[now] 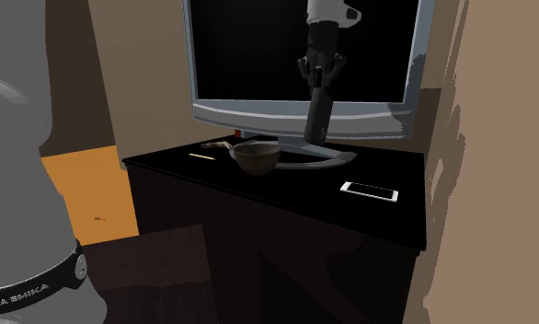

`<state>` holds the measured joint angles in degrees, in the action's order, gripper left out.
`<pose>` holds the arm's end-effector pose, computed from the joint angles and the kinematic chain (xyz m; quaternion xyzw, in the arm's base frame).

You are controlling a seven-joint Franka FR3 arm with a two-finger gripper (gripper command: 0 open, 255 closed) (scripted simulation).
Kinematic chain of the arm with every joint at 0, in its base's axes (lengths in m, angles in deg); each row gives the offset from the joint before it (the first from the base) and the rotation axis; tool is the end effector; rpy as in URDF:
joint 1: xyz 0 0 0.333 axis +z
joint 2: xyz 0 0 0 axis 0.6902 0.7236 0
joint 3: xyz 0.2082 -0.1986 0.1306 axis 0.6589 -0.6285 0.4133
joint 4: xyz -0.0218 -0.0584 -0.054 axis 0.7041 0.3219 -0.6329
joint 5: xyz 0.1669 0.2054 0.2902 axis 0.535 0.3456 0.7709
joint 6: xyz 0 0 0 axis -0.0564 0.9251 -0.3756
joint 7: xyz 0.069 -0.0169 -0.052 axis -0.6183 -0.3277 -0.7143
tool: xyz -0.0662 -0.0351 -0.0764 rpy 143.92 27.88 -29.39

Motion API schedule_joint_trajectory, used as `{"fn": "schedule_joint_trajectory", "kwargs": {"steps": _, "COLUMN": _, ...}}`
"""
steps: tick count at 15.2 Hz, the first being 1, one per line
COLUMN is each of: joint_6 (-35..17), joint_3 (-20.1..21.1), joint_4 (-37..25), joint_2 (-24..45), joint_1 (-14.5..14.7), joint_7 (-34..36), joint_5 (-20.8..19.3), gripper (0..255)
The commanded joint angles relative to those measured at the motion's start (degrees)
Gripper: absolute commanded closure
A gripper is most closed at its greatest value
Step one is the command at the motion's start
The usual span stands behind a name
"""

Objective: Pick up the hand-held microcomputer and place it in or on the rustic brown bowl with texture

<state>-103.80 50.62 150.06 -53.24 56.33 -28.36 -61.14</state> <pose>0.5930 0.1988 0.5342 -0.9611 -0.2758 0.0124 0.0042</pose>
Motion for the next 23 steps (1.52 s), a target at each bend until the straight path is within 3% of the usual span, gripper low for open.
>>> {"fn": "schedule_joint_trajectory", "kwargs": {"steps": 1, "joint_6": 0.6, "joint_3": 0.9, "joint_4": 0.8, "joint_2": -1.4, "joint_1": 1.4, "joint_7": 2.4, "joint_5": 0.0, "gripper": 255}}
{"fn": "schedule_joint_trajectory", "kwargs": {"steps": 10, "joint_6": 2.6, "joint_3": 5.6, "joint_4": 1.6, "joint_2": -4.3, "joint_1": 7.8, "joint_7": 13.4, "joint_5": 0.0, "gripper": 255}}
{"fn": "schedule_joint_trajectory", "kwargs": {"steps": 17, "joint_6": 5.5, "joint_3": 9.8, "joint_4": -2.7, "joint_2": -2.9, "joint_1": 13.7, "joint_7": 23.5, "joint_5": -0.8, "gripper": 255}}
{"fn": "schedule_joint_trajectory", "kwargs": {"steps": 23, "joint_6": 0.6, "joint_3": 9.7, "joint_4": 2.9, "joint_2": -3.6, "joint_1": 13.5, "joint_7": 23.4, "joint_5": -0.6, "gripper": 255}}
